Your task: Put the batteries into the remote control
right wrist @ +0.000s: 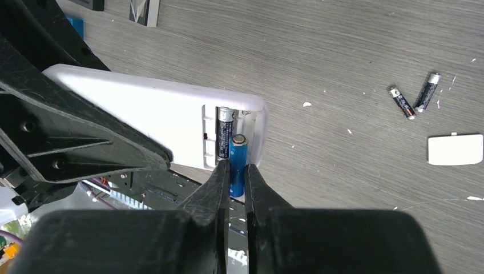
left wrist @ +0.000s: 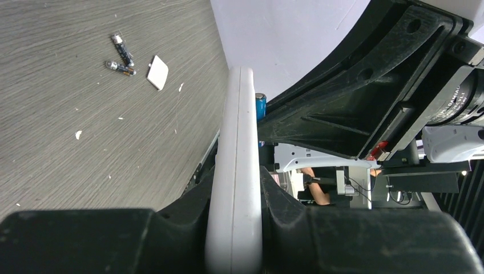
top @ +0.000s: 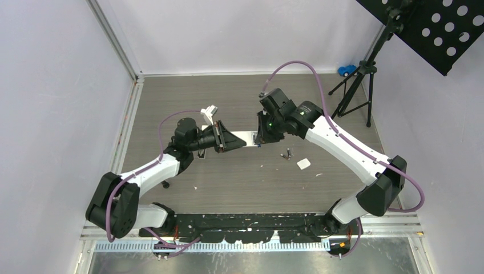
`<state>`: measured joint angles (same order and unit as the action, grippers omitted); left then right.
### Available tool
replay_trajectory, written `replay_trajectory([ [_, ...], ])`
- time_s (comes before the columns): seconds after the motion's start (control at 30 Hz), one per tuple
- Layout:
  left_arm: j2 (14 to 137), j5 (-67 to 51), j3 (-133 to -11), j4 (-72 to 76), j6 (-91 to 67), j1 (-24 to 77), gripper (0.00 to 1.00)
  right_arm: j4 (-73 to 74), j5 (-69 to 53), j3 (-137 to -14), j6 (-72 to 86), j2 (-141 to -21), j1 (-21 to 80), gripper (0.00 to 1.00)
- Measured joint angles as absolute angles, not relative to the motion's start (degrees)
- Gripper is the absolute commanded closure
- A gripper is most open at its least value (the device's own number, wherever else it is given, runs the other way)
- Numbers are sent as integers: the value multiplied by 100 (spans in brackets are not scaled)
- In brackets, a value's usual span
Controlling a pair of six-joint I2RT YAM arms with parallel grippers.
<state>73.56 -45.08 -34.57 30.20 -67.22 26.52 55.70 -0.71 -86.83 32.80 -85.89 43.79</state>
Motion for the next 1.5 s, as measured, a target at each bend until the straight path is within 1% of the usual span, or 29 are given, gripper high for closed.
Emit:
replay_trajectory([
  [0.17,7448,-4517,-3457,3044,-6768,2652,100,5481,-71,-8608,3212,-8589,4379,84],
  [0.33,7448,-4515,-3459,3059,-6823,2652,100,5433,38,-8608,3177,-8589,4379,75],
  [0.6,7448,-4525,-3457,3087,-6860,2652,100,5347,163,-8608,3186,-8591,4379,72],
  [0.73,7448,-4521,-3457,3103,-6866,2652,100,5266,180,-8608,3227,-8591,4379,64],
  [0.8,7448,-4515,-3457,3103,-6886,2652,100,5205,189,-8593,3275,-8586,4379,58],
  [0.93,7448,-4442,-3457,3109,-7028,2652,100,4915,207,-8357,3404,-8429,4379,53],
  [1.03,7446,-4281,-3393,3286,-7308,2652,100,4565,217,-7883,3535,-7964,4379,47],
  [1.17,7448,-3975,-3100,3817,-7970,2652,100,3946,353,-7133,3782,-6989,4383,41],
  [1.23,7467,-3833,-2954,4156,-8394,2652,100,3616,506,-6805,3903,-6425,4383,40],
  [1.3,7522,-3704,-2886,4458,-8794,2652,100,3229,690,-6514,4042,-5892,4383,44],
  [1.4,7568,-3509,-2875,4768,-9343,2652,100,2587,941,-6049,4425,-5205,4381,44],
  [1.5,7572,-3345,-2862,5039,-9837,2652,100,1968,1109,-5496,4950,-4810,4381,43],
])
